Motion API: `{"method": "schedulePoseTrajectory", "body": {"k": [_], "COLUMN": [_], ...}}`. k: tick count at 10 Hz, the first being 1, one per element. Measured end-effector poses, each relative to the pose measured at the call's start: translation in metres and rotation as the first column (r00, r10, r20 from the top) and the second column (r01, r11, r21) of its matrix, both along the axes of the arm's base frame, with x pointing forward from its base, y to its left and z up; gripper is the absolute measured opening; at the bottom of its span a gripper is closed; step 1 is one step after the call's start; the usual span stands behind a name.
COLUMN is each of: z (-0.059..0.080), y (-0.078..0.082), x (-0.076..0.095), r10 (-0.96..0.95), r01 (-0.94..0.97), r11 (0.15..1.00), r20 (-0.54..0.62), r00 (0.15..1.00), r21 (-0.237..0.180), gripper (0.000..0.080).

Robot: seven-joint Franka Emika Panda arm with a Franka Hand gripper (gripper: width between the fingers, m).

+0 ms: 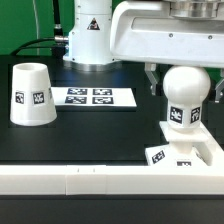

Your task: Assemble lamp

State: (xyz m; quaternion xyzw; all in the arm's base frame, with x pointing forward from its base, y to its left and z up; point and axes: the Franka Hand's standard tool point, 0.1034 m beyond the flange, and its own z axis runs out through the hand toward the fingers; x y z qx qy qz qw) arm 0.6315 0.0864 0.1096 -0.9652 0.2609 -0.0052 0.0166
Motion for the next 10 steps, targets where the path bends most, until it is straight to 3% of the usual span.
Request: {"method": "schedulePoseTrajectory", "body": {"k": [5,9,10], "z": [-0.0008,-0.0012,-0.0011], "y": [0.0006,0.0012,0.0013], "x": [-0.002,-0.0023,-0.0023], "r10": [-0.372,-0.413,-0.38], "r01": [0.374,0.415,0.382], "r11": [0.927,0.908,0.923], "r20": [-0.034,-0.046,-0.043], "r00": [0.927,0.91,0.924], "r21": [0.036,0.051,0.052], "gripper": [0.0576,0.0576,0.0679]}}
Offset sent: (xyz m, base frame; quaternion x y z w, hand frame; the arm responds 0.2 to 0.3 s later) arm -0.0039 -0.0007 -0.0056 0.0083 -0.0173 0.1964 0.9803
